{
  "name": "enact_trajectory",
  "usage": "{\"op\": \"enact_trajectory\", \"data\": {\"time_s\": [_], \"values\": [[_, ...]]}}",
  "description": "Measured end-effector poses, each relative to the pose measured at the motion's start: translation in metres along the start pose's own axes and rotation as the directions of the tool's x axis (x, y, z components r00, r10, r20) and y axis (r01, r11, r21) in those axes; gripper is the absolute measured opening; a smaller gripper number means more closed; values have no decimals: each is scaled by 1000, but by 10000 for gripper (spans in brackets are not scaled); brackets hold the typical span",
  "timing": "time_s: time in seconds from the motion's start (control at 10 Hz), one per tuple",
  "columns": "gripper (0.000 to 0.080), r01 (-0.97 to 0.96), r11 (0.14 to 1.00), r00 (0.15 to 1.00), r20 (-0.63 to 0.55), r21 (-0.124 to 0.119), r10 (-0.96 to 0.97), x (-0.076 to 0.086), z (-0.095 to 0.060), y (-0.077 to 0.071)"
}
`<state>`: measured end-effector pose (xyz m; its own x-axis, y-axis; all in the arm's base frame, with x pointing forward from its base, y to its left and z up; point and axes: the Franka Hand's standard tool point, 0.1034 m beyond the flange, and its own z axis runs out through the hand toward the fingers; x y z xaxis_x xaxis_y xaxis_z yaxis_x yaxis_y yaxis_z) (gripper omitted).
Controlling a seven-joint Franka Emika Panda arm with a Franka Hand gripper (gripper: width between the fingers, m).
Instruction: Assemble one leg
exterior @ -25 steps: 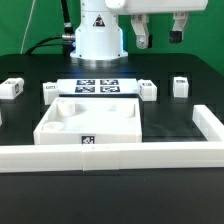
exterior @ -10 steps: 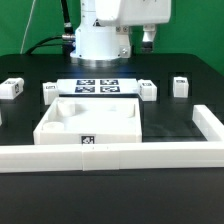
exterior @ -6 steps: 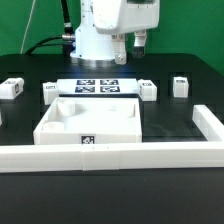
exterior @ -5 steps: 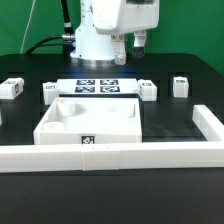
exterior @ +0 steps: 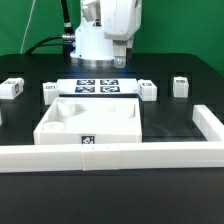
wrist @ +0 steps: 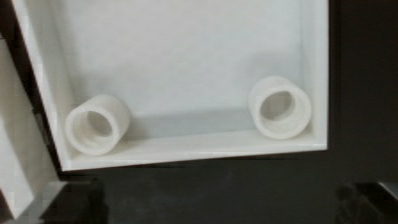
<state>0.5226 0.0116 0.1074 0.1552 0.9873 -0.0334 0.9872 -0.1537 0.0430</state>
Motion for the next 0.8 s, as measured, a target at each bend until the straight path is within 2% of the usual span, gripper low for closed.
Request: {"op": "enact_trajectory", "data": {"time_s": [0.1,0.3,0.5,0.6,0.7,0.8], "values": [[650,-2,1000,1000,3,10,2,-5,4,-3],[650,-4,1000,1000,2,7,4,-4,3,-2],[650,-22,1000,1000,3,17,22,-5,10,-3],[650,2,1000,1000,-4,5,-2,-17,21,-5],[650,-6,1000,1000,-4,20,6,-29,33,-10],[650,-17,999,1000,-7,31,17,-33,48,-15]]}}
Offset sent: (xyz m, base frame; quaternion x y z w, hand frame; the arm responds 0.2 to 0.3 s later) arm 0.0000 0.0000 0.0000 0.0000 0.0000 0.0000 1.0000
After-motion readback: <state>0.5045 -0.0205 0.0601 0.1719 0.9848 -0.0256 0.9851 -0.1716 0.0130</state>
